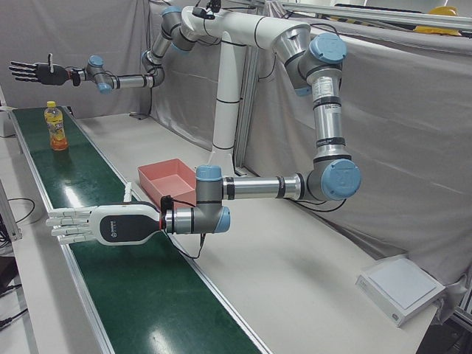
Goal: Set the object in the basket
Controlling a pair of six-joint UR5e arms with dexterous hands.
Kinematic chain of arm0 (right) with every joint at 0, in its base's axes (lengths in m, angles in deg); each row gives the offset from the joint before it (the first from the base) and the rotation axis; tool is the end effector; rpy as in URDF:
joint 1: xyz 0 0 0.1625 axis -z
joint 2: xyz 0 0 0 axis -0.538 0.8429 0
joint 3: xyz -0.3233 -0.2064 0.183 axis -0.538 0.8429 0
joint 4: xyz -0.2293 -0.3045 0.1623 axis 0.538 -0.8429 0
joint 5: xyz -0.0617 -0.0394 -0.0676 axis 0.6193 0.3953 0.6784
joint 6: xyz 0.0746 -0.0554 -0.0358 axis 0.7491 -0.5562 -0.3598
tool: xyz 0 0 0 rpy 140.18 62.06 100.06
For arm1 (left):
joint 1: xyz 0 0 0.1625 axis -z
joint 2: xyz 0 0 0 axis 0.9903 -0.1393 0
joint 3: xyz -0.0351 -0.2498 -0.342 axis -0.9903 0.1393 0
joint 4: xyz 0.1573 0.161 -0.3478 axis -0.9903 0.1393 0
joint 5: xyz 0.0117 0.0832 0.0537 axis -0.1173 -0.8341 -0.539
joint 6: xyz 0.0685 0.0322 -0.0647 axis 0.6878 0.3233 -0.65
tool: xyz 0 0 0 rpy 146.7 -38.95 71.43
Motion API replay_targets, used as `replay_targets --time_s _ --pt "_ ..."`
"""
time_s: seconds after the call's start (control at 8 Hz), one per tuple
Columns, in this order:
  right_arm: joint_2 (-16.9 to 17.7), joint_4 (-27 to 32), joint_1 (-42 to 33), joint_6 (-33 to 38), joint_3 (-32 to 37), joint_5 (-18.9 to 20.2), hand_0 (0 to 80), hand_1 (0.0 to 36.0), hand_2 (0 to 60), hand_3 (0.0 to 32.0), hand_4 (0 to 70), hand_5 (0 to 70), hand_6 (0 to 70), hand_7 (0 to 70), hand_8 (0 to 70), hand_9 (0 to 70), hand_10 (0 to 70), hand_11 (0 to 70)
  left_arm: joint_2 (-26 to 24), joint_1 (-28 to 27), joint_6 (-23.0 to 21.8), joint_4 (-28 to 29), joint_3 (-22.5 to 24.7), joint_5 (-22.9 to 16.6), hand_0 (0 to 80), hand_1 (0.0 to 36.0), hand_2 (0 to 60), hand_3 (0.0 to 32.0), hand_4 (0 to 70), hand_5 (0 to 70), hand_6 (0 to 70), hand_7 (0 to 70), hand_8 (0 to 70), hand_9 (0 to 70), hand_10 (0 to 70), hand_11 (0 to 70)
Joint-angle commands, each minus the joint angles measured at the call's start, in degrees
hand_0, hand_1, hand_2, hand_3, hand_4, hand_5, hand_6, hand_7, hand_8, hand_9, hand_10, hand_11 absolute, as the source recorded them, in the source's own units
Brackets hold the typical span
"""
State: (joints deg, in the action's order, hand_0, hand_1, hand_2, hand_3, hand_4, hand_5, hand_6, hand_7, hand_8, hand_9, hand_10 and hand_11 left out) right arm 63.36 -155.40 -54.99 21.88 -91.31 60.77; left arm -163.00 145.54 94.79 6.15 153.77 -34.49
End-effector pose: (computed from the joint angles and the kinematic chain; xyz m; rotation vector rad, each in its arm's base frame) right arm 0.1113 -0.5135 0.6535 0.0678 -2.2485 2.0461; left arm 0.1576 -0.6356 0.4932 -0.1531 2.3248 -1.5507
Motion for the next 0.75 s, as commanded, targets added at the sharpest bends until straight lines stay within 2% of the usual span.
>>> replay_targets --time_s 0.0,0.62 --pt "0.00 0.00 0.00 0.03 0.00 0.00 0.0 0.0 0.0 0.0 0.0 0.0 0.0 0.0 0.0 0.0 0.0 0.0 -0.01 0.00 -0.24 1.37 -0.08 0.01 59.8 10.4 0.0 0.8 0.0 0.8 0.0 0.0 0.0 0.0 0.0 0.0" --pt "0.00 0.00 0.00 0.03 0.00 0.00 0.0 0.0 0.0 0.0 0.0 0.0 0.0 0.0 0.0 0.0 0.0 0.0 0.26 0.09 0.20 3.05 -0.08 0.09 58.7 9.8 0.0 1.4 0.0 0.0 0.0 0.0 0.0 0.0 0.0 0.0"
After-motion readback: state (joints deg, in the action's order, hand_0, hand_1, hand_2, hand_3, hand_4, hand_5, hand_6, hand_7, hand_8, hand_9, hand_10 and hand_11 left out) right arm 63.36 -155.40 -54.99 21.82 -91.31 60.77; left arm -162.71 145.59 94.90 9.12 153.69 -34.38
